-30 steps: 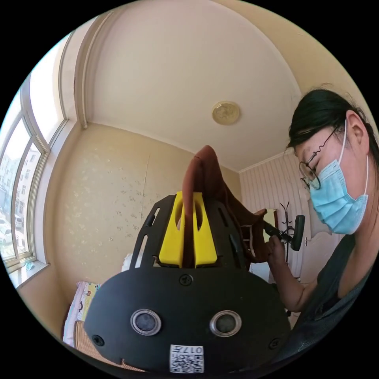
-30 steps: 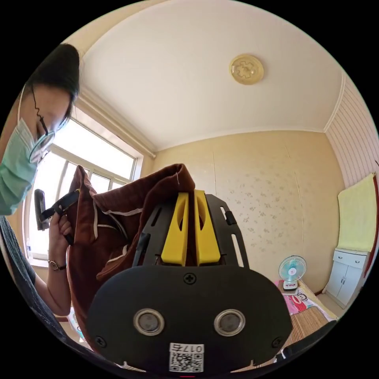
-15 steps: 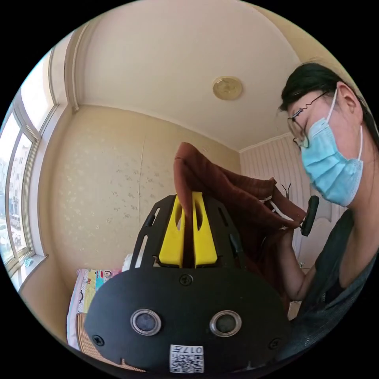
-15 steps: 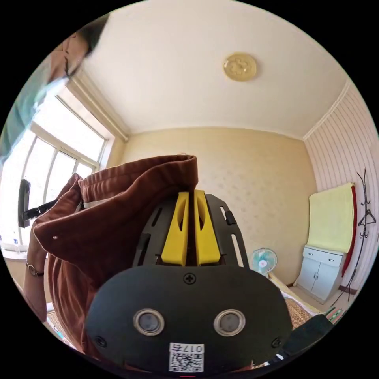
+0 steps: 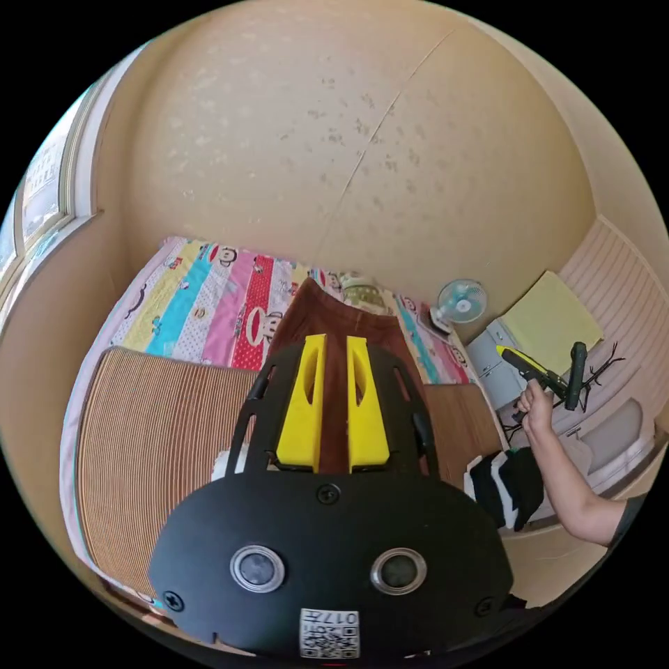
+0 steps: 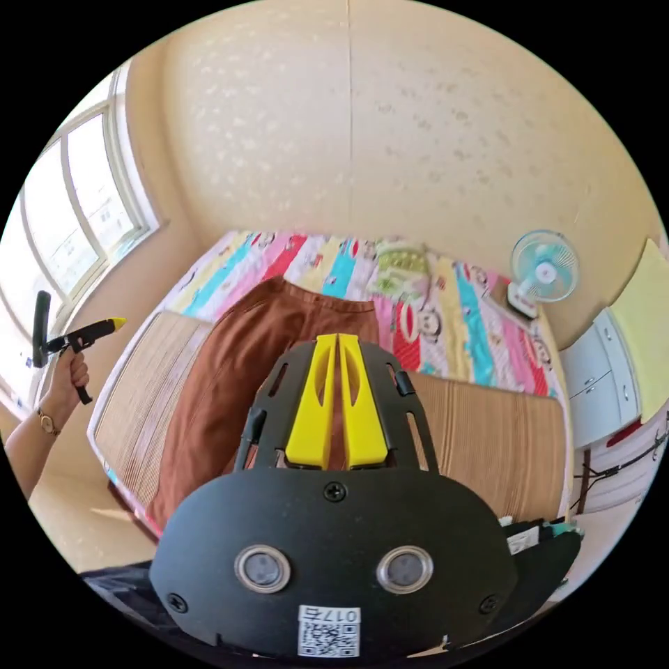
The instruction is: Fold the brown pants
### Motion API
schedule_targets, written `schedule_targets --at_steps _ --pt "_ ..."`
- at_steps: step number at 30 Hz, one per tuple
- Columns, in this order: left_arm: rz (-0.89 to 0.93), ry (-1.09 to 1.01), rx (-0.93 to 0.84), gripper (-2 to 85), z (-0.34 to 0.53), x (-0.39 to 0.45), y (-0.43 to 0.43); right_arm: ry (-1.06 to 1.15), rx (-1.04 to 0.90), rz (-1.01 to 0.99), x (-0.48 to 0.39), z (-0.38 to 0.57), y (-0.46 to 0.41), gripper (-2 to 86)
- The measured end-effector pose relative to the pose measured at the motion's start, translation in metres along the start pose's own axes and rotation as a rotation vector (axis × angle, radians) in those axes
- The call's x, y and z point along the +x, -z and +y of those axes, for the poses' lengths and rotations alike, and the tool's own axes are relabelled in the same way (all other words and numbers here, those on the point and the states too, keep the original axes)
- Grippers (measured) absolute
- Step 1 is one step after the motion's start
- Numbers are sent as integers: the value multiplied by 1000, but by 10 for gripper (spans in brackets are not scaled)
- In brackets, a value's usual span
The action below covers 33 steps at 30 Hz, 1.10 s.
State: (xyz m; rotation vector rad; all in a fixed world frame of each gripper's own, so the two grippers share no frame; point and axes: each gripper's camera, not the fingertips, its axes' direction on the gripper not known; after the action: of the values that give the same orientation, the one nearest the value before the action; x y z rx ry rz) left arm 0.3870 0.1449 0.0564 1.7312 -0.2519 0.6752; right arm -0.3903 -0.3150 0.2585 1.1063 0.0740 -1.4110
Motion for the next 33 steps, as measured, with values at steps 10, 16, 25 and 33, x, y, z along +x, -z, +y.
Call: schedule_targets --at_steps 10,16,25,33 --pt "-182 183 -639 62 231 -154 -101 -221 -654 -144 44 221 -121 79" --pt "-218 395 -679 52 288 -205 -73 -135 -752 -126 77 230 -96 61" --pt "-120 558 -747 -2 291 -229 -35 -483 -712 -459 173 251 -60 52" --pt "192 422 -672 54 225 -215 15 -367 -527 -657 210 217 45 26"
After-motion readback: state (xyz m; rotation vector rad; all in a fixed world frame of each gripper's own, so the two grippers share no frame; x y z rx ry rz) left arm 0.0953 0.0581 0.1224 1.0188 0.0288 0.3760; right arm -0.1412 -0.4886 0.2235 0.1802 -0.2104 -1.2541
